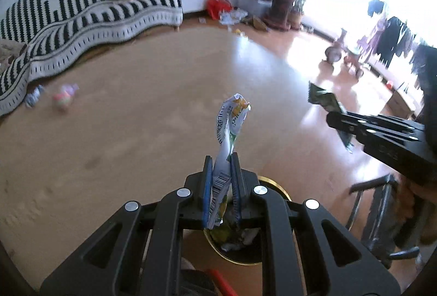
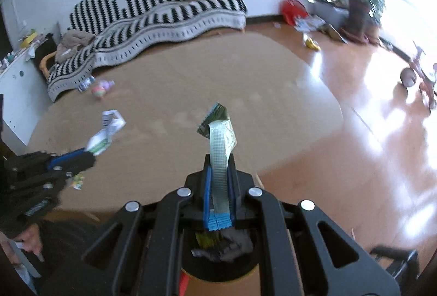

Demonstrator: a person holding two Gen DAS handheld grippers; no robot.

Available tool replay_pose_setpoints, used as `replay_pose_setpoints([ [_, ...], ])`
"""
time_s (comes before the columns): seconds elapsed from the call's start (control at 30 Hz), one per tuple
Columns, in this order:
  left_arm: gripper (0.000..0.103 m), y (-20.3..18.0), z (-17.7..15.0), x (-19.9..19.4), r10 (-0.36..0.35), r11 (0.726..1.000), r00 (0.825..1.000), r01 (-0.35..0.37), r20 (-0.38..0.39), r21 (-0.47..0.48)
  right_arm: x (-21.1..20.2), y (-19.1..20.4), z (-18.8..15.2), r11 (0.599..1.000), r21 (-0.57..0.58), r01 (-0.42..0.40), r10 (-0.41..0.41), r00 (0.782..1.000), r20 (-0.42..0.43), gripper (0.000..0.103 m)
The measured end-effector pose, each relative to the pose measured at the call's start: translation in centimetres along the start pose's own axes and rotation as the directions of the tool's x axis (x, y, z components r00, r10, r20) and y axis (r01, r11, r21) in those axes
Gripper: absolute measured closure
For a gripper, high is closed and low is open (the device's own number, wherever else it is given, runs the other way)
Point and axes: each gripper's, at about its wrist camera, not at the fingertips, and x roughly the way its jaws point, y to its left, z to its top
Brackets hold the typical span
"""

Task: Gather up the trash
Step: 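Carry the tube and bottle over the black bin and open both grippers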

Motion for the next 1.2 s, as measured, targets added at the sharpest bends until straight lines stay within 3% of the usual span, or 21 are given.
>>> replay_pose_setpoints([
  [0.2, 0.091, -5.4, -6.9, 7.9, -0.07, 0.997, 0.979, 0.072, -0.192, 0.006, 3.5, -3.8, -7.8, 0.994, 0.106, -0.027, 0.039, 0.993, -0.107, 0.092],
  [0.4, 0.091, -5.4, -11.5, 12.7, -0.141, 0.99, 0.941, 0.127, -0.308, -0.062, 8.8, -5.5, -13.3, 0.975, 0.22, -0.033, 0.088, 0.966, -0.245, 0.092],
  [0.6, 0.091, -4.4, -12.1, 13.6, -0.143, 0.988, 0.936, 0.119, -0.322, -0.095, 9.7, -5.9, -14.2, 0.965, 0.26, -0.039, 0.111, 0.957, -0.268, 0.092],
  [1.2, 0.089, -4.0, -11.8, 13.6, -0.149, 0.986, 0.936, 0.117, -0.318, -0.117, 10.9, -5.6, -12.8, 0.958, 0.285, -0.041, 0.125, 0.95, -0.285, 0.092],
])
